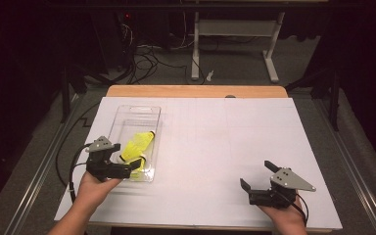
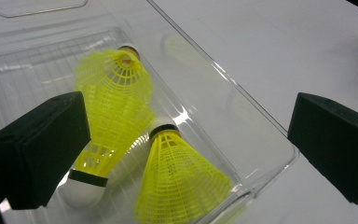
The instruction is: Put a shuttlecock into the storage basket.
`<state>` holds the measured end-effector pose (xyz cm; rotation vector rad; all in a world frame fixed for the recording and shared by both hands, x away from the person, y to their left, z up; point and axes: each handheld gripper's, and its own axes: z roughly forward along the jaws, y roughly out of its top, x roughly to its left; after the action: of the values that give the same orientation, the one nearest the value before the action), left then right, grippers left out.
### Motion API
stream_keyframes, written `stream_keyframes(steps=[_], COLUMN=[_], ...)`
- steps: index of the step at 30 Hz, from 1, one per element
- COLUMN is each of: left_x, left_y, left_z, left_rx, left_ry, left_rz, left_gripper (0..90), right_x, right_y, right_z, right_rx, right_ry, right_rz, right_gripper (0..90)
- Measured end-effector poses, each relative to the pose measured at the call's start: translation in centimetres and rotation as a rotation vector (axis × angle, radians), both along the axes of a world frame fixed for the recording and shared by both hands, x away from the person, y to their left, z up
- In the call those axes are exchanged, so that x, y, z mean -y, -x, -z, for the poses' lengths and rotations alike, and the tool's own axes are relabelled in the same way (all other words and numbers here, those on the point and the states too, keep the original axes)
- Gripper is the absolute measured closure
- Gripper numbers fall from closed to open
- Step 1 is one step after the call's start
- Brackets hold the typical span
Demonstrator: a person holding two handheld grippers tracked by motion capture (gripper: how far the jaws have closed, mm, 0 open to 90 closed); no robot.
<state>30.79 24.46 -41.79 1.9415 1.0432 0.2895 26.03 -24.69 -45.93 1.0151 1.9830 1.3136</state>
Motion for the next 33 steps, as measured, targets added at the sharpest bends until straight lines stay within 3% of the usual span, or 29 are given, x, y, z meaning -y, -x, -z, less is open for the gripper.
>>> stream_keyframes(steps=[3, 12, 13, 17, 24, 33], left_x=[0.0, 0.7, -0.2, -0.2, 0.0, -0.7], left_y=[0.7, 2.0, 2.0, 2.5, 3.6, 4.4], left_z=[0.3, 1.3, 1.2, 1.2, 1.1, 1.6], left_rx=[0.025, 0.095, 0.097, 0.126, 0.189, 0.181], left_ry=[0.012, 0.158, 0.065, 0.088, 0.065, 0.082], left_rz=[-0.002, -0.066, 0.001, 0.007, 0.011, 0.027], left_gripper=[0.2, 0.5, 0.6, 1.3, 1.3, 0.5], right_x=[-0.1, -0.2, -0.2, -0.1, -0.1, 0.2], right_y=[0.0, 0.1, 0.1, 0.2, 0.5, 0.6], right_z=[0.0, 0.0, 0.0, 0.0, -0.2, -0.4], right_rx=[-0.004, 0.003, 0.003, 0.009, 0.023, 0.03], right_ry=[0.0, -0.005, -0.006, -0.008, -0.004, -0.017], right_rz=[0.002, 0.005, 0.006, 0.006, 0.001, 0.003], right_gripper=[0.3, 0.3, 0.3, 0.3, 0.3, 0.3])
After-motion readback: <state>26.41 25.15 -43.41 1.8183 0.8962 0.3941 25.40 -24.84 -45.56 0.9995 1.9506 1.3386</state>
